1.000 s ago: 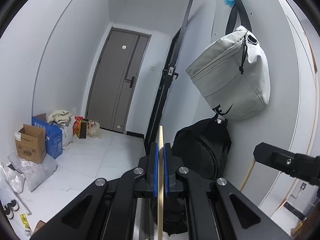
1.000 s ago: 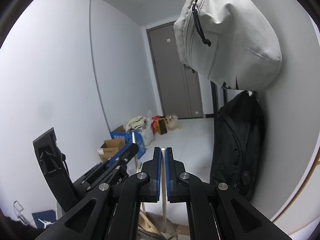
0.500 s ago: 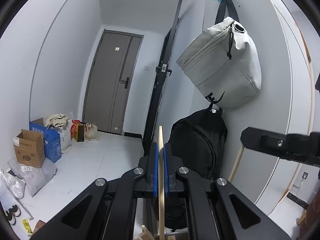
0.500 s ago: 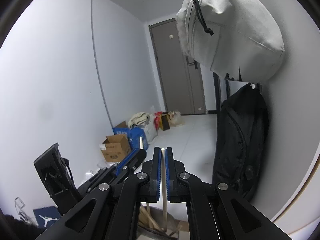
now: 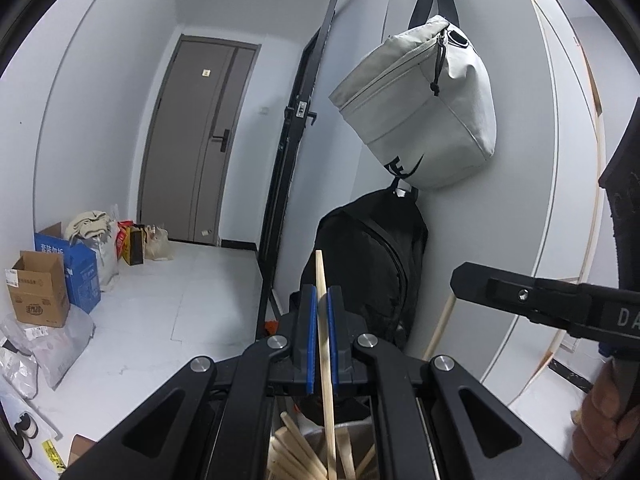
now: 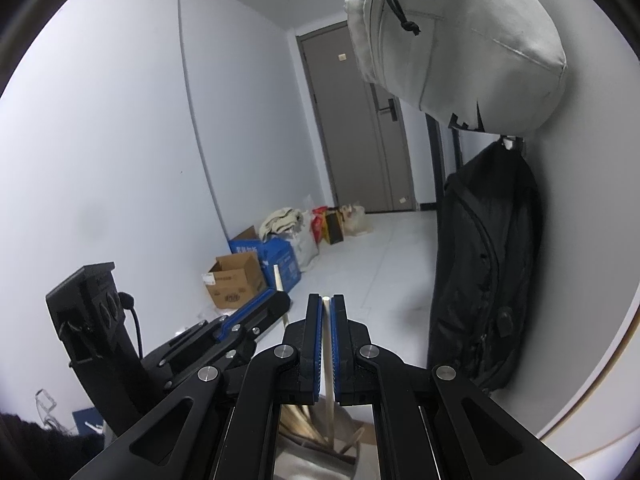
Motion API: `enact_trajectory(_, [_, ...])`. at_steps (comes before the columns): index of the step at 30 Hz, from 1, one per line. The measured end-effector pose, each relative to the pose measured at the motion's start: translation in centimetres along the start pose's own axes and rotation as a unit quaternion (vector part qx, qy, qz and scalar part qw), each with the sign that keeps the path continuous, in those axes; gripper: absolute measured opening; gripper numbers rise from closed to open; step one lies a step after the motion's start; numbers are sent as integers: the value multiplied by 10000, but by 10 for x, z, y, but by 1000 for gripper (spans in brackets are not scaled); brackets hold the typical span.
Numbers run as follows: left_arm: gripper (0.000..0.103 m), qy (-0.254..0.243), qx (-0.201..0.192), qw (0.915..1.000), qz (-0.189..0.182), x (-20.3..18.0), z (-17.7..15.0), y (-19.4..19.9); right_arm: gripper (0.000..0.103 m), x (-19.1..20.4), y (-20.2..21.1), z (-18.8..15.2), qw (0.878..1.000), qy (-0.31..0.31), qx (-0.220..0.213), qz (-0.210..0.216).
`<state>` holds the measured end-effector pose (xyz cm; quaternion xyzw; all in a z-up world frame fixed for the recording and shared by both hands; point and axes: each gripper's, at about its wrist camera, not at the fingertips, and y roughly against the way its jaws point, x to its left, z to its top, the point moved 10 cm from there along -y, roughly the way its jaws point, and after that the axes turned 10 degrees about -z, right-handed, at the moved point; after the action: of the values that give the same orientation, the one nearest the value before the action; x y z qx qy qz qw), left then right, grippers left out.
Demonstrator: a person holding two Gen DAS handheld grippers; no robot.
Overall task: Organize utensils
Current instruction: 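Raise both held chopsticks over the white holder and release them inside, then open both grippers and pull them back from the holder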
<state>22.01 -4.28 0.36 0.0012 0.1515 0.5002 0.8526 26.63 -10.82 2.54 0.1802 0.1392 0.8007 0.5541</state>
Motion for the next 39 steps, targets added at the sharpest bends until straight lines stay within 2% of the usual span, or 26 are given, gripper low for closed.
enact_trajectory(12, [1,-259,396,9982,-381,-17,-2,11,3,4,-1,-5,9999,42,54,114])
enact_trajectory(17, [1,-309,520,9973,-407,-17,-4,17,4,13,1,-7,9994,186,72,287])
enact_trajectory(23, [1,-388,806,9947,-510,-22,-12,19,4,20,-5,-22,9983,312,296,399])
enact_trajectory(28, [1,-348,950,9937,-485,-19,-18,22,4,21,-6,-32,9978,327,388,438])
enact_trajectory(39, [1,-131,907,9955,-249,-7,-7,37,5,17,-15,-55,9962,278,683,464])
